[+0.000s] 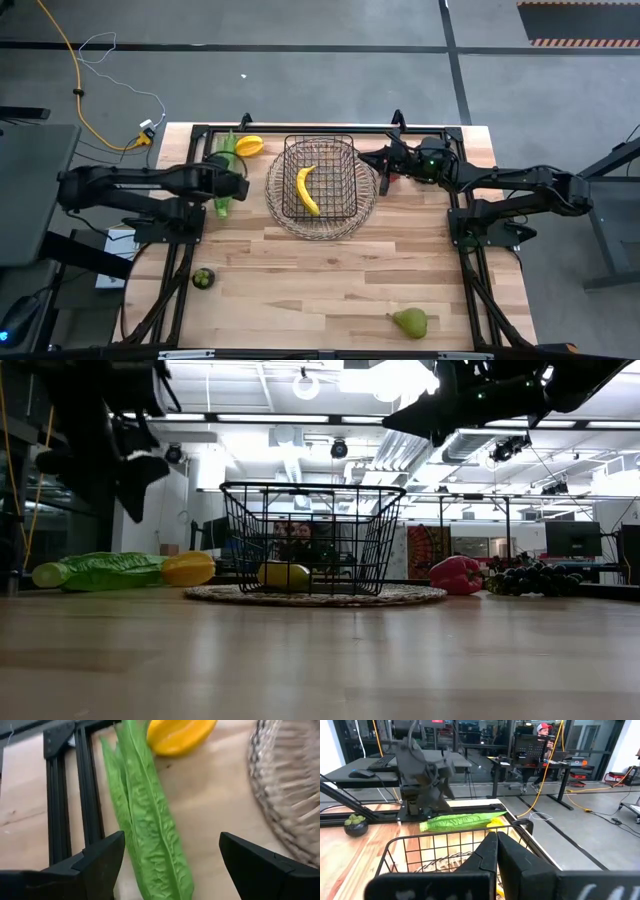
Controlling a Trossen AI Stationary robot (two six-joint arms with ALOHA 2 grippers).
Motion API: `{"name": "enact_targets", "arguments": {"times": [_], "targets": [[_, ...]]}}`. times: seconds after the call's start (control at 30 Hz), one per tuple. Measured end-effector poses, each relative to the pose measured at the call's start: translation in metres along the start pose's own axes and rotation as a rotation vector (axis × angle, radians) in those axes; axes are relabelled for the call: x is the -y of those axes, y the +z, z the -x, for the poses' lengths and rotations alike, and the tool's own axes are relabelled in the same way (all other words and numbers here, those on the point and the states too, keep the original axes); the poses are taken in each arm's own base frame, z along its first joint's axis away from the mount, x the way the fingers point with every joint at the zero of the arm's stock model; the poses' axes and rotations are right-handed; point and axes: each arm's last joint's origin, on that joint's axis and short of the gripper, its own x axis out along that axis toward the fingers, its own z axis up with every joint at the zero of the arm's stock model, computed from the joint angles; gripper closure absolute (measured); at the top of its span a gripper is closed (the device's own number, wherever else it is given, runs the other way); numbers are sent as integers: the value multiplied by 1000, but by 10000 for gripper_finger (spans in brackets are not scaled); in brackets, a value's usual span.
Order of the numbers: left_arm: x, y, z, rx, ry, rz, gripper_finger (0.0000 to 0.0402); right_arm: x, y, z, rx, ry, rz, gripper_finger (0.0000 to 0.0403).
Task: Build produce basket
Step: Put the leaf lettuce into the black wire basket
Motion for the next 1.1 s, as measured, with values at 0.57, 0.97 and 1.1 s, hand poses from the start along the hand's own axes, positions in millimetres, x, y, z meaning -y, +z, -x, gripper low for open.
{"name": "enact_targets", "arguments": {"times": [0.57, 0.97, 1.1], "targets": [[21, -38, -53, -229, 185, -30, 87, 0, 0, 0, -6, -3, -8, 402], [31, -39, -61, -223, 136, -50, 87, 0, -1, 0, -8, -2, -27, 402], [33, -41, -63, -229, 152, -72, 87, 0, -1, 0, -12, -6, -27, 402]]}}
